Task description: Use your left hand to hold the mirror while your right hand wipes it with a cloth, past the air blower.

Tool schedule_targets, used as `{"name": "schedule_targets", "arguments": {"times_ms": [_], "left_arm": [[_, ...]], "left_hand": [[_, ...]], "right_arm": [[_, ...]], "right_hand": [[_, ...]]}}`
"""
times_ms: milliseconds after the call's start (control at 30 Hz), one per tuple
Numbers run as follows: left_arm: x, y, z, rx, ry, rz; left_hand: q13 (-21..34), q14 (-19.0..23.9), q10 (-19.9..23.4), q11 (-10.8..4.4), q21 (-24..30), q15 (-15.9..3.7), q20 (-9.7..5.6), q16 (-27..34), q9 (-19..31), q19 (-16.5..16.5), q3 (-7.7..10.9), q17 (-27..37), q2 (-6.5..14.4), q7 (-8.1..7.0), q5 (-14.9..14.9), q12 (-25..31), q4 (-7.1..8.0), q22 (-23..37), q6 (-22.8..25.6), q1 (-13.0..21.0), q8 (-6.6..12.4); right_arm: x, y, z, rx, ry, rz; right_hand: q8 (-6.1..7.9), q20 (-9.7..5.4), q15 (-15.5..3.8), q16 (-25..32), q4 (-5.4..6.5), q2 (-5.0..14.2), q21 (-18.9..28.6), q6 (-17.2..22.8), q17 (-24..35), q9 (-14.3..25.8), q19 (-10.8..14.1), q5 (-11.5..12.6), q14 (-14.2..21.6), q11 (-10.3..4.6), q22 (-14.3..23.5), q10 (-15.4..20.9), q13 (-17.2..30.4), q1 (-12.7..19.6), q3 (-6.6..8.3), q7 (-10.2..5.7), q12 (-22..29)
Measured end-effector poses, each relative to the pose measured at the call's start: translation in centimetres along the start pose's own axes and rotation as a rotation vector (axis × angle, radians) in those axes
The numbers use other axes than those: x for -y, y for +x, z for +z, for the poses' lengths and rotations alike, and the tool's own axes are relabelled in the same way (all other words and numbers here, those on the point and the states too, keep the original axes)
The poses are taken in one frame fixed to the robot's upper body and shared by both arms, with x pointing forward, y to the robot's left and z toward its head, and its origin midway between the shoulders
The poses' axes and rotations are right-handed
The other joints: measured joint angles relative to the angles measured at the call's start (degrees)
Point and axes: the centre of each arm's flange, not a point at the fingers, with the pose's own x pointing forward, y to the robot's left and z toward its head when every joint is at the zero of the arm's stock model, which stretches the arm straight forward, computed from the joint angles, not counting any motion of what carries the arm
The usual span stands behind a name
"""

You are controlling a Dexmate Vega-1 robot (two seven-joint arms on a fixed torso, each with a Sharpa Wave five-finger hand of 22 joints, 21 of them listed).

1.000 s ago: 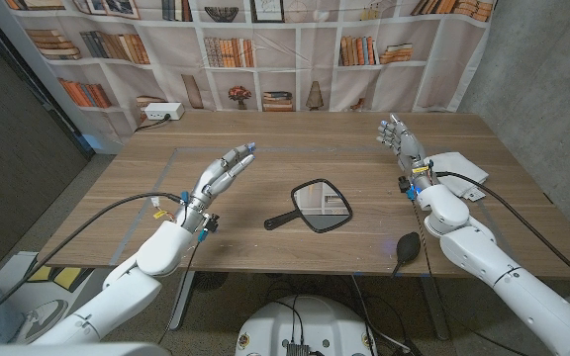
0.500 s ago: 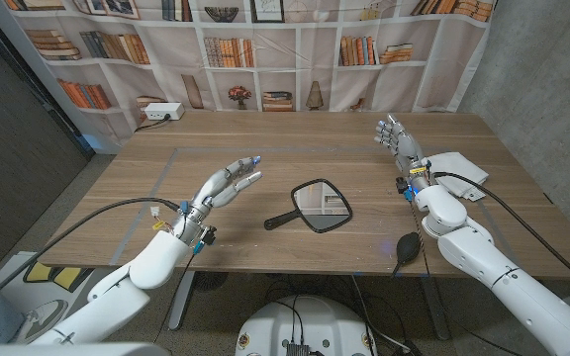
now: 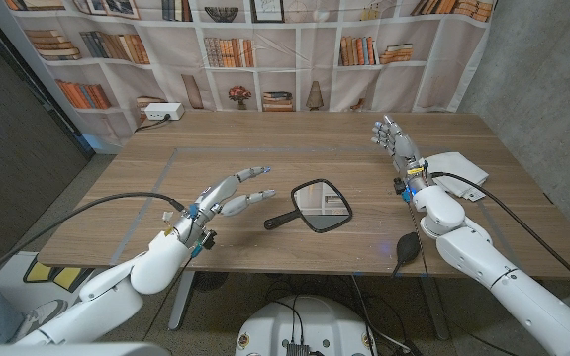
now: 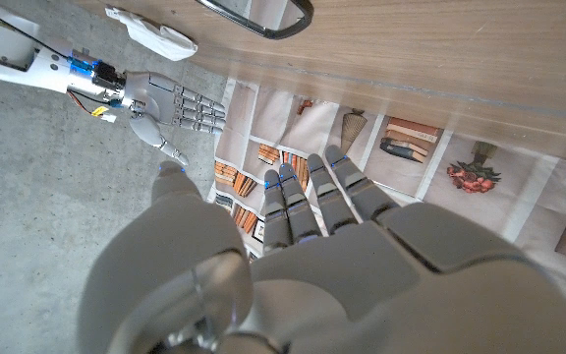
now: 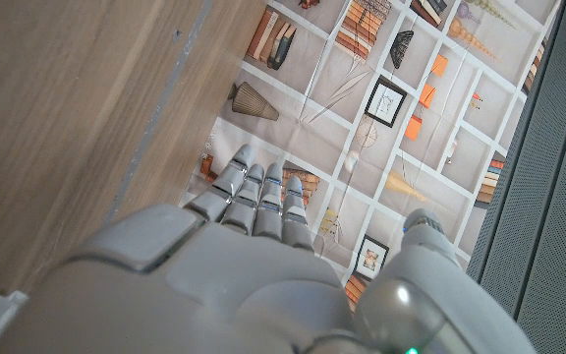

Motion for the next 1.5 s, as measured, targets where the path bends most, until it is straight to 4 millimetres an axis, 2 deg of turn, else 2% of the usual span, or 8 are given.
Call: {"name": "schedule_targets", "arguments": {"times_ms": [500, 733, 833, 1167, 1267, 1333, 1500], "left_arm": [[0.5, 1.4, 0.6, 0.038, 0.248, -0.106], [0.9, 2.0, 1.6, 0.077, 0.374, -0.145], [1.0, 2.0, 1.4, 0.075, 0.425, -0.153], [1.6, 2.9, 2.1, 0.123, 0.549, -0.222], [1.8, 2.8, 2.0, 0.118, 0.569, -0.245], [1.8, 3.7, 2.7, 0.151, 0.588, -0.256], [2.2, 3.9, 2.9, 0.162, 0.616, -0.287]], "left_hand": [[0.3, 0.5, 1.5, -0.32, -0.5, -0.09, 0.01, 0.0, 0.0, 0.0, 0.87, 0.0, 0.4, -0.71, -0.8, -0.4, 0.88, 0.0, 2.2, -0.4, -0.22], [0.3, 0.5, 1.7, -0.5, -0.9, -0.09, 0.11, -0.2, 0.0, -0.6, 1.1, 0.3, 0.8, -1.12, -1.3, -0.4, 1.45, 0.0, 2.6, -0.9, -0.22], [0.3, 0.5, 2.3, -1.06, -0.9, -0.09, 0.11, -0.2, 0.0, -0.6, 1.61, 0.2, 0.9, -1.29, -1.3, -0.4, 1.41, 0.0, 3.0, -0.8, -0.22], [0.3, 1.4, 3.2, -0.71, -0.9, -0.13, 0.11, -0.2, 0.0, -0.5, 2.31, 0.1, 1.1, -1.25, -1.6, -0.4, 1.66, 0.0, 4.5, -0.5, -0.22], [0.3, 3.9, 5.5, -0.97, -0.3, -0.2, 0.08, -0.1, 0.0, 3.1, 3.37, 0.2, 1.1, -1.21, -1.8, -0.4, 2.33, 0.0, 6.6, -0.5, -0.22], [0.3, 5.1, 6.6, -1.23, 0.2, -0.21, 0.05, 0.1, 0.0, 4.6, 3.71, 0.3, 1.1, -1.31, -1.8, -0.4, 2.6, 0.3, 7.5, -0.5, -0.22], [0.3, 5.6, 7.6, -1.61, 0.2, -0.48, -0.09, 0.1, 0.0, 5.0, 4.2, 0.2, 1.1, -1.37, -1.8, -0.4, 2.61, 0.3, 8.8, -0.5, 0.03]], "right_arm": [[-0.2, -1.3, -0.1, -0.008, 0.0, -0.009], [-0.4, -1.4, 0.0, -0.01, 0.0, -0.004], [-0.4, -1.4, 0.1, -0.007, -0.001, -0.002], [-0.4, -1.5, 0.0, -0.019, -0.005, 0.003], [-0.2, -1.6, 0.0, -0.02, -0.008, 0.0], [-0.2, -1.6, 0.1, -0.017, -0.001, 0.007], [0.1, -1.8, 0.1, -0.015, 0.0, 0.01]], "right_hand": [[0.0, 0.0, 0.0, 0.0, 0.0, 0.0, -0.4, 0.0, 0.0, 0.0, 0.0, -0.2, 0.0, 0.0, 0.0, 0.0, 0.0, 0.0, 0.0, 0.0, 0.0], [0.0, 0.0, 0.0, 0.0, 0.01, 0.0, -0.4, 0.0, 0.0, 0.0, 0.0, -0.2, 0.0, 0.0, 0.0, 0.0, 0.0, 0.0, 0.01, 0.0, 0.0], [0.0, 0.0, 0.0, 0.0, -0.24, 0.0, -0.9, 0.0, 0.0, 0.0, 0.0, -0.2, 0.0, 0.0, 0.0, 0.0, 0.0, 0.0, -0.24, 0.0, 0.0], [0.0, 0.0, 0.0, 0.0, -0.23, 0.0, -1.2, 0.0, 0.0, 0.0, 0.0, -0.2, 0.0, 0.0, 0.0, 0.0, 0.0, 0.0, -0.24, 0.0, 0.0], [0.0, 0.0, 0.0, 0.0, -0.23, 0.0, -1.2, 0.0, 0.0, 0.0, 0.0, -0.2, 0.0, 0.0, 0.0, 0.0, 0.0, 0.0, -0.24, 0.0, 0.0], [0.0, 0.0, 0.0, 0.0, -0.23, 0.0, -1.2, 0.0, 0.0, 0.0, 0.0, -0.2, 0.0, 0.0, 0.0, 0.0, 0.0, 0.0, -0.24, 0.0, 0.0], [-0.24, 0.0, 0.0, 0.0, -0.23, 0.0, -1.2, 0.0, 0.0, 0.0, 0.0, -0.2, 0.0, 0.0, 0.0, 0.0, 0.0, 0.0, -0.23, 0.0, 0.0]]}}
